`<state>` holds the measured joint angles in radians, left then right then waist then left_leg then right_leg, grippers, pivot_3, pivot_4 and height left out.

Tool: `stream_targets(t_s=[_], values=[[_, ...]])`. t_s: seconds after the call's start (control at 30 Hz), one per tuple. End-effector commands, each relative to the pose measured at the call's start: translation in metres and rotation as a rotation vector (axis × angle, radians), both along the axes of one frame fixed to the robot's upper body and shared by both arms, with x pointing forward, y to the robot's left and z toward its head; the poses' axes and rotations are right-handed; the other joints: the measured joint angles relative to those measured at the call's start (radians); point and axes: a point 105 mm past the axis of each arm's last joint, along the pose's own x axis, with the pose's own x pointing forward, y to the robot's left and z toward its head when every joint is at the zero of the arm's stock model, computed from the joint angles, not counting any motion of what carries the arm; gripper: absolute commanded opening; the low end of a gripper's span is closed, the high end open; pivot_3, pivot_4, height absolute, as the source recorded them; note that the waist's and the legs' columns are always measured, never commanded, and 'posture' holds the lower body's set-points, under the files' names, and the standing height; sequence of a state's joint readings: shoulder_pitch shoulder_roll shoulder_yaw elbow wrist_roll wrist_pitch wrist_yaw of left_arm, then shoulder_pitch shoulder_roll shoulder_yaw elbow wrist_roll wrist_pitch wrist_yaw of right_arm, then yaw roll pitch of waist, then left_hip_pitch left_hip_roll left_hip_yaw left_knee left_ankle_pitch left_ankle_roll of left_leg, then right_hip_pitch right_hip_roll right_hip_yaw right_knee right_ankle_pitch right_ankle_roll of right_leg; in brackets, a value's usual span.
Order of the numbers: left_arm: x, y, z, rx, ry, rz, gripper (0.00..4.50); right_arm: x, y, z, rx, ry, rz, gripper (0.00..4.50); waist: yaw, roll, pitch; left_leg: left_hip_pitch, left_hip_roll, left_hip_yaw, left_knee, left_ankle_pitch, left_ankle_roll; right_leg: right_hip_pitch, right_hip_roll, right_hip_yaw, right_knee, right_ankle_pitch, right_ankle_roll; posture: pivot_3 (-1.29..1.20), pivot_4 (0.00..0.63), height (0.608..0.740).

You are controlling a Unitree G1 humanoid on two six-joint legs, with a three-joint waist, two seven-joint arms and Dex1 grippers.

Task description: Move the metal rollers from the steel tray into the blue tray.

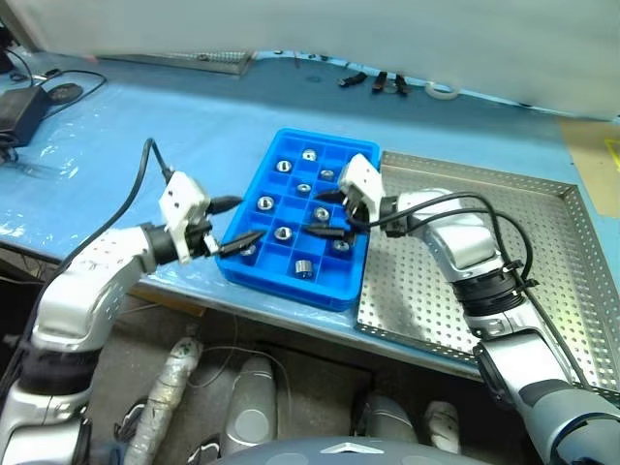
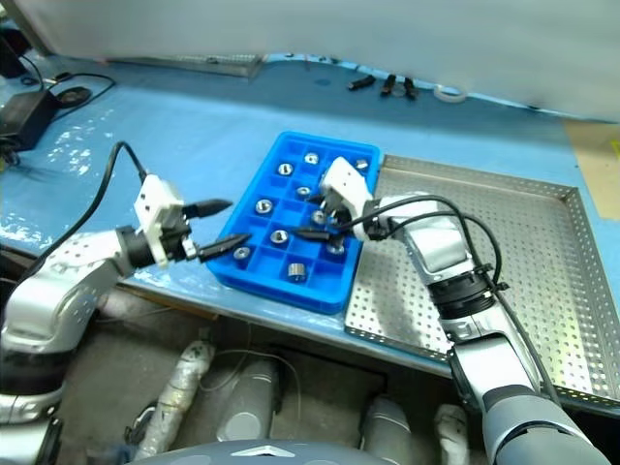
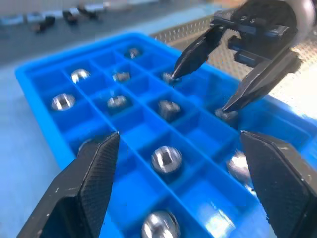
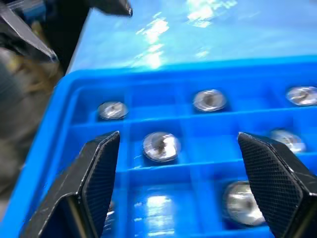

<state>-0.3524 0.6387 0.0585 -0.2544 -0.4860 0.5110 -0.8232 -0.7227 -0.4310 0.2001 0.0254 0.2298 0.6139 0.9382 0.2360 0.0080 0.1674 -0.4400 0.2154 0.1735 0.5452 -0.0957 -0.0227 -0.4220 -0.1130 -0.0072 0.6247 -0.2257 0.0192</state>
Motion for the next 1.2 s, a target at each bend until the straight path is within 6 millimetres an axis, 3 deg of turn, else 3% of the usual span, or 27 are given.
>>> stream_targets(t_s=[0.03,0.27,0.43,0.67,1.2], values=[[0.02,-0.015,0.009,0.004,-0.067,-0.037,4.05,0.006,-0.028,0.028,0.082,-0.093,-0.112,3.99,-0.01,0.0,0.0,0.0,0.0,0.0,0.0,0.0,-0.001,0.0,0.0,0.0,0.0,0.0,0.0,0.14,0.15,0.74],[0.054,-0.041,0.012,-0.015,-0.105,-0.098,4.05,0.015,-0.1,0.038,0.157,-0.158,-0.456,3.99,-0.071,-0.001,-0.001,-0.001,0.0,0.0,0.001,0.001,-0.001,0.0,0.002,0.002,-0.001,0.002,0.002,0.0,0.15,0.74],[0.072,-0.06,0.006,-0.076,-0.089,-0.098,4.05,0.009,-0.134,0.019,0.199,-0.14,-0.651,3.99,-0.107,-0.002,-0.001,-0.001,0.001,0.002,0.001,0.0,0.0,0.0,0.002,0.003,-0.001,0.001,0.0,-0.06,0.15,0.74],[0.075,-0.077,-0.011,-0.083,-0.047,-0.129,4.05,-0.005,-0.14,-0.006,0.251,-0.085,-0.77,3.99,-0.146,-0.002,-0.001,0.001,0.002,0.003,0.002,-0.001,0.002,0.0,0.003,0.003,-0.001,0.001,-0.001,-0.1,0.15,0.74],[0.065,-0.072,-0.009,-0.091,-0.018,-0.152,4.05,-0.003,-0.134,-0.004,0.247,-0.087,-0.735,3.99,-0.14,-0.002,-0.001,0.001,0.003,0.003,0.003,-0.002,0.005,0.001,0.002,0.003,-0.002,0.002,-0.002,-0.07,0.15,0.74]])
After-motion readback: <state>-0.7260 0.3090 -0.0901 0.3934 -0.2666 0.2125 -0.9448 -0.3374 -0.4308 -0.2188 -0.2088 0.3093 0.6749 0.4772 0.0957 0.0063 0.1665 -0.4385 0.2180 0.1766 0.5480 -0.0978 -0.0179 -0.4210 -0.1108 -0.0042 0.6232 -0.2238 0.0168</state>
